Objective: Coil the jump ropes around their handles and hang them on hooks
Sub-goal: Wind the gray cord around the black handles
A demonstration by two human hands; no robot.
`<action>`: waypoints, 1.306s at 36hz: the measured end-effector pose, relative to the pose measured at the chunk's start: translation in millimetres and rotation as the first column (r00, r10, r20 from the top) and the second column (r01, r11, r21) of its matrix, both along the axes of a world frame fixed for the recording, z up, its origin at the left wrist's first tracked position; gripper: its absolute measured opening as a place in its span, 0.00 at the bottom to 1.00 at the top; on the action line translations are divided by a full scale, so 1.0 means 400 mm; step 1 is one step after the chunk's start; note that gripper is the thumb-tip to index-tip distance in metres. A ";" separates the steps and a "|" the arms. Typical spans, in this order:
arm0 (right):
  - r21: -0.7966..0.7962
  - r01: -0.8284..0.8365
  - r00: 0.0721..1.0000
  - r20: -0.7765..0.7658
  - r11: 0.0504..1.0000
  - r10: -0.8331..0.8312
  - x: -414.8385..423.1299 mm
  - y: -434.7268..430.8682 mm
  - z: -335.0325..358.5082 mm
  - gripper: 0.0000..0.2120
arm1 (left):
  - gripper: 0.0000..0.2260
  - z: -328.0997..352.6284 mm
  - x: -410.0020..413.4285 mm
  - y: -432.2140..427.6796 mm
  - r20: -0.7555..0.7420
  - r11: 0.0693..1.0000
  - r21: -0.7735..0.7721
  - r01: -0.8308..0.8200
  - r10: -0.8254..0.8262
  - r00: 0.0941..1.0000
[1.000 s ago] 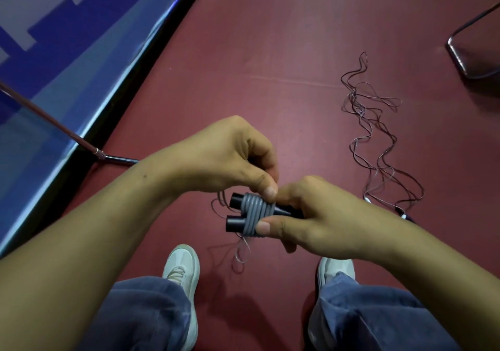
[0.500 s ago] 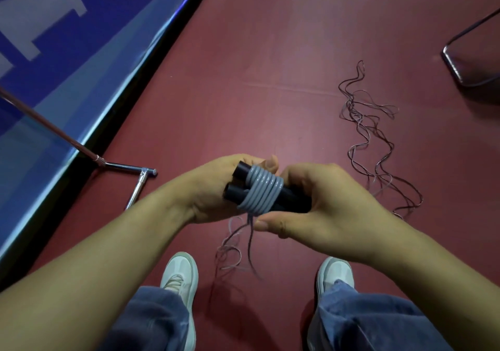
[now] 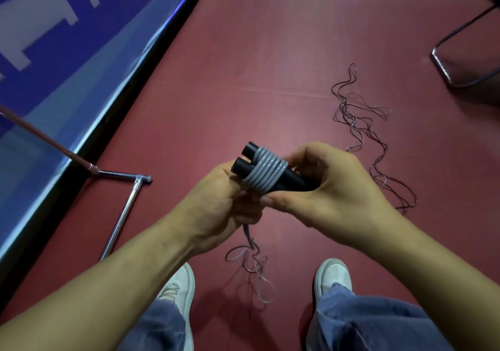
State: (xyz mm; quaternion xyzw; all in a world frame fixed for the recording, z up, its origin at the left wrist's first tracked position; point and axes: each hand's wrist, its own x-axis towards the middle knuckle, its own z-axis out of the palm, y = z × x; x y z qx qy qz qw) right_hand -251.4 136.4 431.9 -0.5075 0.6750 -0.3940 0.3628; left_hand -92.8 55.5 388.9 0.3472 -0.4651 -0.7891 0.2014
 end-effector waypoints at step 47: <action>0.214 -0.312 0.873 0.448 0.925 0.191 -0.059 -0.003 -0.035 0.09 | 0.19 0.020 0.023 0.038 0.295 0.885 -0.465 -0.003 0.158 0.942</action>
